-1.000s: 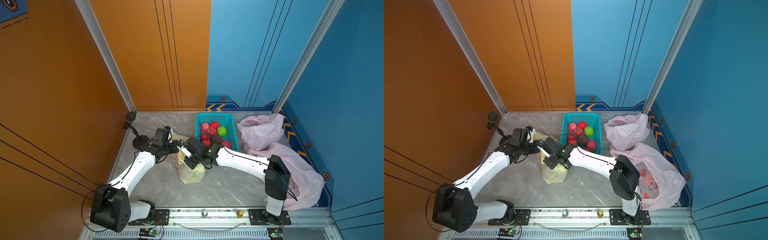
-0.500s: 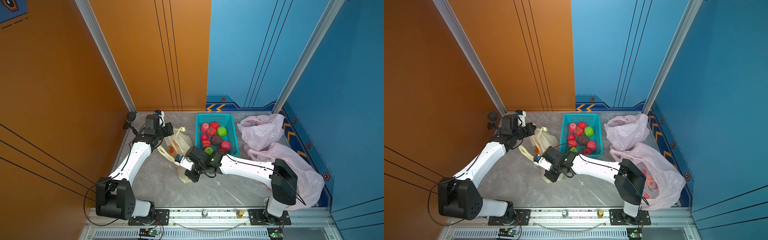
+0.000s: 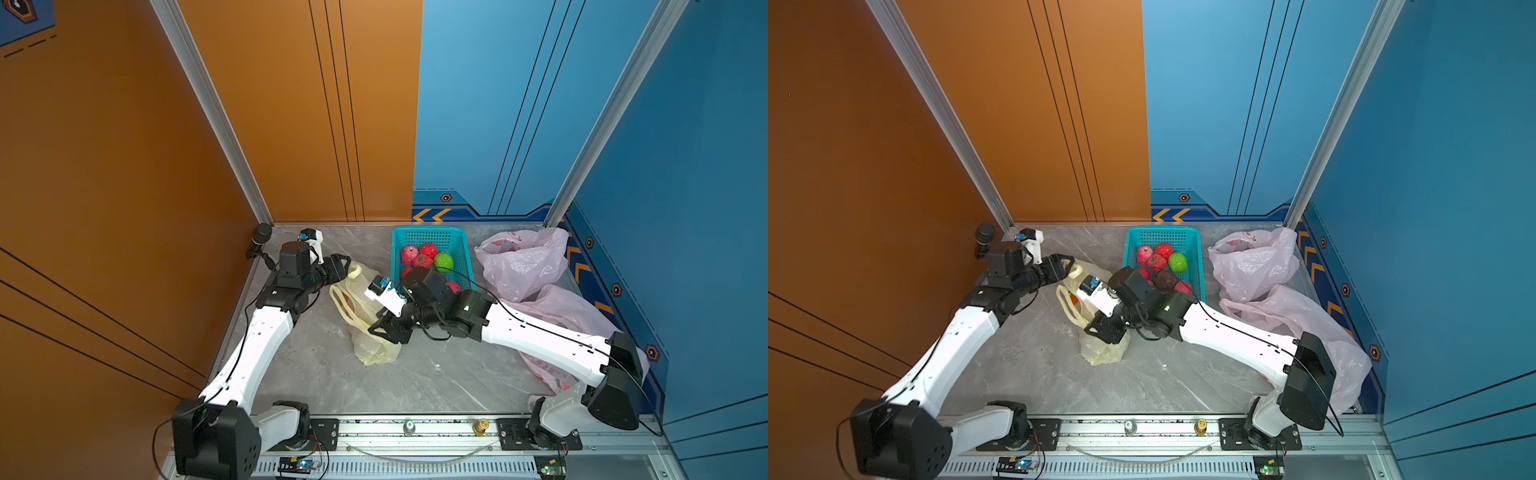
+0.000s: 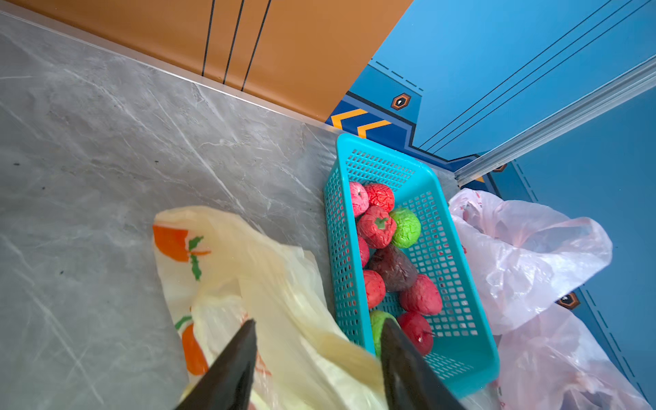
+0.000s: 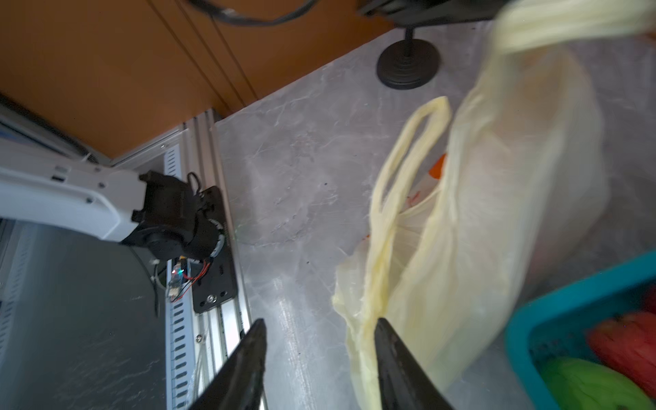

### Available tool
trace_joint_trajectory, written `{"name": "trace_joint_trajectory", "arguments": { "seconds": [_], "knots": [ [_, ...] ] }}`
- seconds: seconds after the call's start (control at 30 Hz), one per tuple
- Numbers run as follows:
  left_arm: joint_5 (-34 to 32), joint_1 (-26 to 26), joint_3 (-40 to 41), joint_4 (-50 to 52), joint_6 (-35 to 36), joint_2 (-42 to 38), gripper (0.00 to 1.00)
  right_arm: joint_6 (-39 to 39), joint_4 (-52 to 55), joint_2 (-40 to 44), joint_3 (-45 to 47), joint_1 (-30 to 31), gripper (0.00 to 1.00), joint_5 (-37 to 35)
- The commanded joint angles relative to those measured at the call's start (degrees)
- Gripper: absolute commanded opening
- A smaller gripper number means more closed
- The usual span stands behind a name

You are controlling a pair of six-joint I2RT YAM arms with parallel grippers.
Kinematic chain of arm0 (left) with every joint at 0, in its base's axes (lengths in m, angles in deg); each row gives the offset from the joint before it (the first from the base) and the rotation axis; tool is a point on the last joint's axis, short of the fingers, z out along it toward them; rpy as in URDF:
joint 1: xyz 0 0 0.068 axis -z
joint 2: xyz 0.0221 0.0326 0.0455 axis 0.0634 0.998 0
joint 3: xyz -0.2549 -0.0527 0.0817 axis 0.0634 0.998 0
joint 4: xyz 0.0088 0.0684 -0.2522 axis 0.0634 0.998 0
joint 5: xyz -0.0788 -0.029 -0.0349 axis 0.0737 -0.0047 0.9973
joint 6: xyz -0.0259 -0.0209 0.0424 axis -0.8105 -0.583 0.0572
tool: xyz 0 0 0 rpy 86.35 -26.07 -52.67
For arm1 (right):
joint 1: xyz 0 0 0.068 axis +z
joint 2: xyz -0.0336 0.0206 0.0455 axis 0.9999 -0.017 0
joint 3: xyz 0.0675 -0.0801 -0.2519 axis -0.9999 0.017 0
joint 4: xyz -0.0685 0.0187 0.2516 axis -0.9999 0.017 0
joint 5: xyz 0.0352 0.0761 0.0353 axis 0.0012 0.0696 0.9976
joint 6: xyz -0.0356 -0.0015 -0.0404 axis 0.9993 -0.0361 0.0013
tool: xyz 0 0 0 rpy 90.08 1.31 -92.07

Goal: Untie the knot of a plastic bag & take out the apple
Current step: Untie the plastic bag at the center of the board.

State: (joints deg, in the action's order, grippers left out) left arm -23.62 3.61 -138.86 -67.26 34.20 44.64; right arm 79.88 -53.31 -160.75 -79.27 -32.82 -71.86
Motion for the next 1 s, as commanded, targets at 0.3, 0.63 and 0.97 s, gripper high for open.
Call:
{"name": "trace_joint_trajectory", "arguments": {
  "seconds": [0.3, 0.63, 0.97],
  "knots": [
    [-9.6, -0.1, 18.3, 8.2, -5.0, -20.3, 0.67, -7.4, 7.0, -14.0, -11.6, -2.6, 0.67, -13.8],
    [-10.5, -0.2, 22.4, 7.5, -6.7, -23.6, 0.67, -7.3, 13.1, -26.9, -23.6, -3.6, 0.19, -16.0],
    [-8.5, 1.3, 26.4, 10.4, -9.8, -30.9, 0.66, -26.7, -17.6, -17.2, -8.7, -9.7, 0.0, 2.1]
  ]
}}
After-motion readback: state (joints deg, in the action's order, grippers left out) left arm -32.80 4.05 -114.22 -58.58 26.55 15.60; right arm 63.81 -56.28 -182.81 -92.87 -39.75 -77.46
